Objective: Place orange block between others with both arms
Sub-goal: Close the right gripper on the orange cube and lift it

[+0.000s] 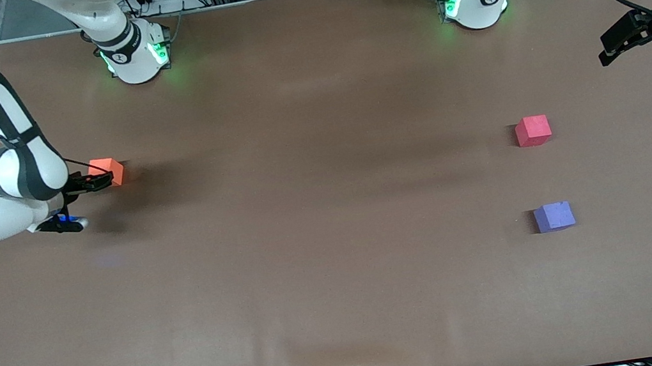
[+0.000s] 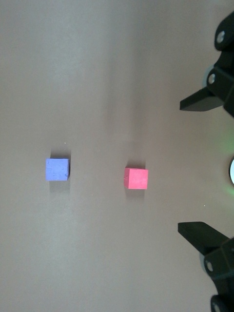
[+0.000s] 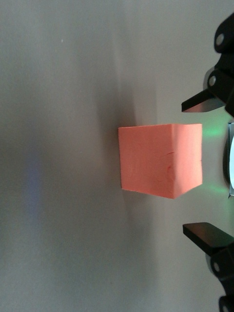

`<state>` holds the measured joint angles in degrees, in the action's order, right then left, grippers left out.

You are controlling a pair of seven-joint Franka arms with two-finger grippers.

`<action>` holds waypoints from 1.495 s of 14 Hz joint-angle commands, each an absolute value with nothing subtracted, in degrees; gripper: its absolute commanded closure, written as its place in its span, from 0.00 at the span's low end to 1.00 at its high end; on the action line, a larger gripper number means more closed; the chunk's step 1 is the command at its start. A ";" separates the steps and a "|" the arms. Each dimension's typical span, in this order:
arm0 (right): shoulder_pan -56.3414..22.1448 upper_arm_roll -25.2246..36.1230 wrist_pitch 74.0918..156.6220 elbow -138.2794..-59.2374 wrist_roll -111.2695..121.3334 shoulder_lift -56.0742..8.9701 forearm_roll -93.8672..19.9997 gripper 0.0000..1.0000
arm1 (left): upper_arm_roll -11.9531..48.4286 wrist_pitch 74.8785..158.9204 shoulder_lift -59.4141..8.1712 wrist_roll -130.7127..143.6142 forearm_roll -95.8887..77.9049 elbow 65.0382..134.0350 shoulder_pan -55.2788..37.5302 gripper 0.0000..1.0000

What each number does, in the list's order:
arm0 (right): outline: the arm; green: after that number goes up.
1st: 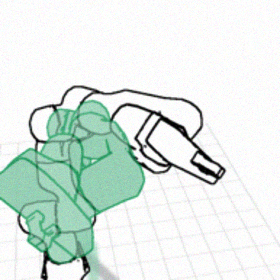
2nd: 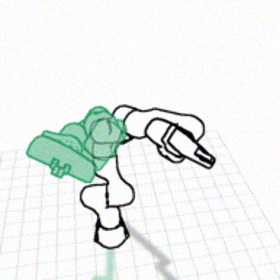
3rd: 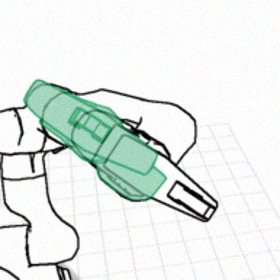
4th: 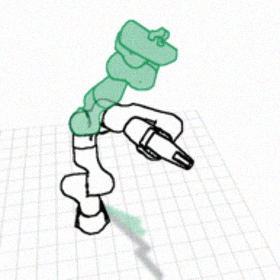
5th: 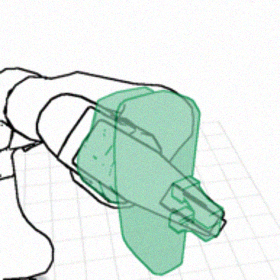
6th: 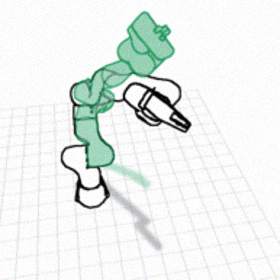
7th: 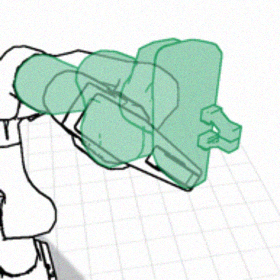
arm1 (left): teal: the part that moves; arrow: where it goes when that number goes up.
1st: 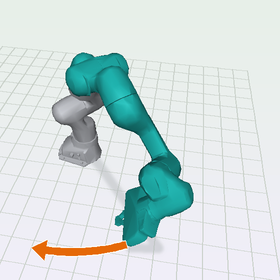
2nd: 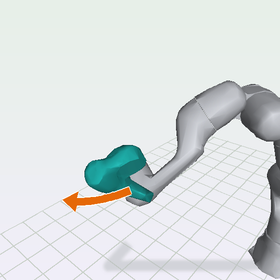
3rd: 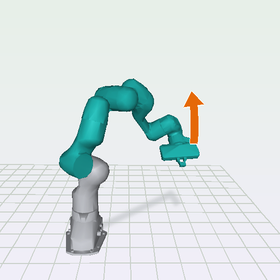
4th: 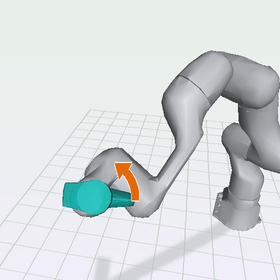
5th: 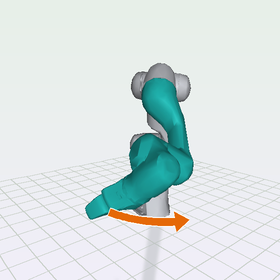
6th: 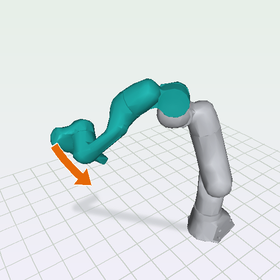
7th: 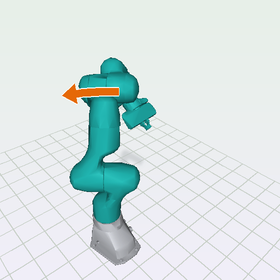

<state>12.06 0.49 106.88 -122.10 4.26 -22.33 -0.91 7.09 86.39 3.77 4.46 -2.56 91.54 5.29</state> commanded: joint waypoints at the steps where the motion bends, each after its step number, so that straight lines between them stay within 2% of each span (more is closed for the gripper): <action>1: 12.92 0.18 108.54 -122.52 6.76 -24.52 -1.32 0.00 | 7.29 85.34 3.43 3.34 -2.37 90.26 5.80 0.00; 5: 13.09 0.18 109.59 -123.74 6.85 -25.22 -1.32 0.00 | 7.38 85.34 3.43 3.43 -2.20 90.44 5.71 0.00; 6: 13.79 0.18 109.69 -123.92 7.03 -25.22 -1.32 0.07 | 7.38 85.25 3.43 3.43 -2.20 90.44 5.71 0.00; 7: 14.58 0.09 109.60 -123.93 8.25 -25.22 -1.41 0.35 | 7.38 85.17 3.34 3.43 -2.20 90.44 5.71 0.00; 8: 15.20 0.09 109.43 -123.93 9.48 -25.22 -1.49 0.55 | 7.38 85.17 3.34 3.43 -2.20 90.44 5.71 0.00; 9: 15.55 0.09 109.25 -123.84 9.84 -25.22 -1.49 0.71 | 7.38 85.17 3.34 3.43 -2.20 90.44 5.71 0.00; 10: 15.64 0.00 108.99 -123.66 9.84 -24.96 -1.49 0.77 | 7.38 85.17 3.34 3.43 -2.20 90.44 5.71 0.00; 12: 14.94 -0.44 107.07 -121.57 9.76 -23.74 -2.02 0.79 | 7.38 85.17 3.34 3.43 -2.20 90.44 5.71 0.00; 15: 13.80 -4.56 100.74 -112.27 9.15 -23.90 -8.24 0.84 | 7.38 85.17 3.34 3.34 -2.20 90.44 5.71 0.00; 21: 3.79 -5.36 101.51 -100.92 9.14 -26.97 -17.66 0.86 | 7.38 85.17 3.34 3.34 -2.11 90.53 5.71 0.00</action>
